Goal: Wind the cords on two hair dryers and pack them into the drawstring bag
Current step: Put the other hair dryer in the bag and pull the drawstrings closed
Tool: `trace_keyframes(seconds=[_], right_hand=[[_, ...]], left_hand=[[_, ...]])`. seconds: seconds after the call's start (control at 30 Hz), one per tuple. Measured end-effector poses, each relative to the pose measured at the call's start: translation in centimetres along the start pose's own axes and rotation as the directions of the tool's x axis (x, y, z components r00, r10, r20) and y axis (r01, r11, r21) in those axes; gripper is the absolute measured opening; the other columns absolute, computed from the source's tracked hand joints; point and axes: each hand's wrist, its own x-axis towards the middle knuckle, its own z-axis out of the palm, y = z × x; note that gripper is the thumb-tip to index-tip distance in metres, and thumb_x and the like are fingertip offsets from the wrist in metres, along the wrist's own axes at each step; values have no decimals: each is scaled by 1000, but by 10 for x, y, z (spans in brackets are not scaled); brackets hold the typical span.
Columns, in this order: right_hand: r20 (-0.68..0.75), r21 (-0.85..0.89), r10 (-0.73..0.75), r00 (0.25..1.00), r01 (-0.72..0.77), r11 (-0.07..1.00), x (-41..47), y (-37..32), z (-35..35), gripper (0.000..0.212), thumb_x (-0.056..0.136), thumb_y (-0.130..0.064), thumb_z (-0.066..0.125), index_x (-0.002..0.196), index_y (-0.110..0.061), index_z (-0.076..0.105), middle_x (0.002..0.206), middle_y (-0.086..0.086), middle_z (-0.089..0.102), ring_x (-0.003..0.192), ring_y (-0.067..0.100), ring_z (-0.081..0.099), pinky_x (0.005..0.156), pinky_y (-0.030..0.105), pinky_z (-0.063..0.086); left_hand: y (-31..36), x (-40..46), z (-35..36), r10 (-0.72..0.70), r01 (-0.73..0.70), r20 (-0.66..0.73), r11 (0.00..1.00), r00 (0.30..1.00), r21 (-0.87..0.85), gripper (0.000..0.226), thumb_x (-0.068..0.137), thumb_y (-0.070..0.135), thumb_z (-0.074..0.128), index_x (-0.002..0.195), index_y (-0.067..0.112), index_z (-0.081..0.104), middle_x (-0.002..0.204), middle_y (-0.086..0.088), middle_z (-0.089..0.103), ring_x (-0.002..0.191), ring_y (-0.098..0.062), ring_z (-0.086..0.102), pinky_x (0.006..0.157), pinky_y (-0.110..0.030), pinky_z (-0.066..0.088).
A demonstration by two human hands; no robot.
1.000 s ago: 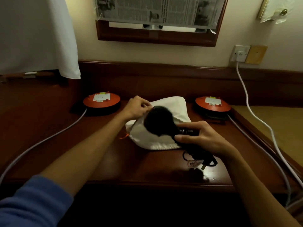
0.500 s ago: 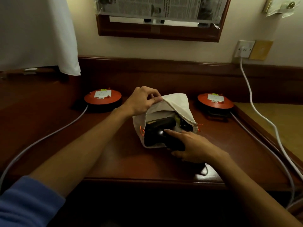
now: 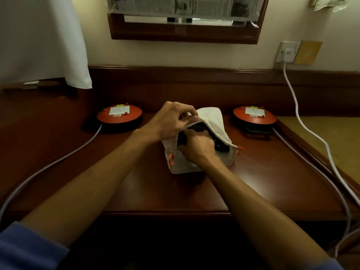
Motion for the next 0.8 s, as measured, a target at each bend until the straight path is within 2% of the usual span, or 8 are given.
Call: trace_keyframes(seconds=[0.07,0.17,0.3,0.4,0.57,0.67,0.77,0.8], right_hand=[[53,-50,44,998,-42,998,14,-14,7,33,92,-31,62,121,-16,58,123,14,60,118,39,52,93,48,51],[249,106,145,958,-176,979,31,-20,8,46,92,-27,63,133,-8,55,136,18,55,126,38,53,96,44,47],[387,334,-123,914,-15,942,26,4,11,75,85,-28,74,150,-17,38,140,10,55,127,31,55,95,33,46],[265,492,-160,951,10,870,10,24,23,83,89,-24,72,157,-16,24,148,10,47,129,28,52,99,32,46],[-113,723,18,993,69,688,8,7,37,37,89,-23,72,122,-8,61,102,1,67,81,11,64,60,7,45],[-85,669,17,996,45,742,0,-7,47,22,92,-24,68,109,-11,63,94,-5,64,83,15,66,60,8,43],[107,795,-157,982,10,606,-13,5,38,36,93,-30,69,125,-22,56,111,-12,65,98,7,66,76,13,50],[154,788,-199,968,1,615,-18,14,32,43,92,-33,71,130,-26,52,117,-18,61,103,1,62,80,11,49]], left_hand=[[4,1,2,10,-10,4,1000,1000,-2,21,100,29,67,109,13,78,91,3,71,82,-13,68,69,-21,53],[3,-2,3,13,-13,13,1000,1000,14,19,99,28,69,107,13,78,89,2,72,79,-14,67,68,-25,53],[-9,-7,-2,-27,27,-32,1000,999,2,20,100,29,66,106,13,77,89,-4,75,78,-17,70,69,-38,59],[-13,-8,-1,-56,55,-76,998,996,-21,19,100,29,66,105,14,77,87,-4,75,76,-19,69,67,-40,59],[-4,-8,17,-28,24,-40,996,999,-87,17,98,28,70,103,13,78,87,-4,77,76,-9,70,66,-20,56],[-5,-10,25,-26,24,-23,995,999,-99,16,97,28,72,101,14,78,83,-2,76,73,-11,70,63,-22,54],[-11,-16,23,-67,64,-20,990,998,-123,17,96,33,72,100,18,78,87,1,77,78,-11,72,68,-26,56],[-15,-21,21,-80,76,-26,989,996,-129,17,96,35,72,99,19,79,89,3,77,81,-11,72,70,-27,57]])
